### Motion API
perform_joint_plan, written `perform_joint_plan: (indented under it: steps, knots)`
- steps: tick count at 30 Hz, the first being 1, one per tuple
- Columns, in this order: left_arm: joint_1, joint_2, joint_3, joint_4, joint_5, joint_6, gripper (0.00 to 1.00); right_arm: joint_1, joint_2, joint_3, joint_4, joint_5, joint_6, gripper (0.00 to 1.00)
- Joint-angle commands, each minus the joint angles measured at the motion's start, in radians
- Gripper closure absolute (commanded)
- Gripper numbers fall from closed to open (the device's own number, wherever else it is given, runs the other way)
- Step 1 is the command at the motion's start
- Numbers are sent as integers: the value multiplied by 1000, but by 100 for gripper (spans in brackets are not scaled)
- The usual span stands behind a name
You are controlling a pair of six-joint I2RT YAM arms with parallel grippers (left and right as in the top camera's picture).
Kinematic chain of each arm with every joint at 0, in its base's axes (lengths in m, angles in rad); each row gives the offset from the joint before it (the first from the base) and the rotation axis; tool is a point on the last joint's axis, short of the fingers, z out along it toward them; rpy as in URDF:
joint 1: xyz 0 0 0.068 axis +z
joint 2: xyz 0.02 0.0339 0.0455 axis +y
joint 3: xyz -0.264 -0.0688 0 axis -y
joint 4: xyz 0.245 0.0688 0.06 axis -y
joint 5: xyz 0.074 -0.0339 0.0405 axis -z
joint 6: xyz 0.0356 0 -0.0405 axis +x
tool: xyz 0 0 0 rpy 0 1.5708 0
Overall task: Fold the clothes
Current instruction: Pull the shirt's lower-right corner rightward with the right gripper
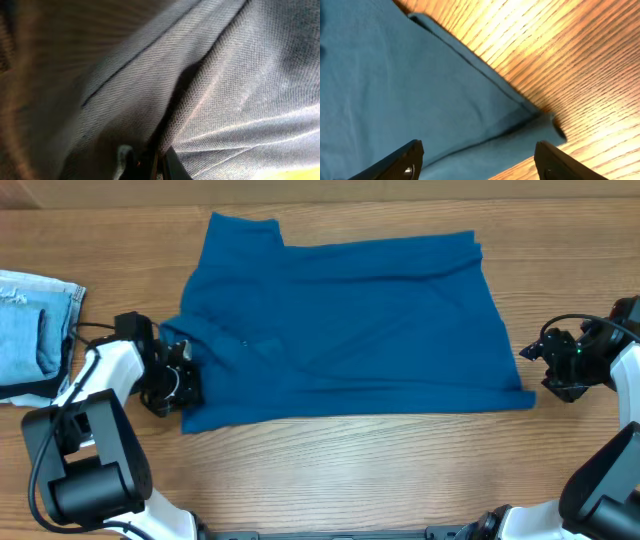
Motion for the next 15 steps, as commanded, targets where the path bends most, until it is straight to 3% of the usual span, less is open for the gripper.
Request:
perform_joint_plan:
  steps: [1,5,9,15]
  knots:
    - [27,9,-9,-1,-21,9,96,23,-12,-3,-24,0,-30,20]
    - [19,9,-9,5,6,16,96,77,-12,-3,-129,63,8,19]
    - [19,9,-9,15,23,16,96,106,-12,-3,-195,190,64,31]
    - [19,9,-9,14,24,16,96,105,-12,-3,-188,261,20,30]
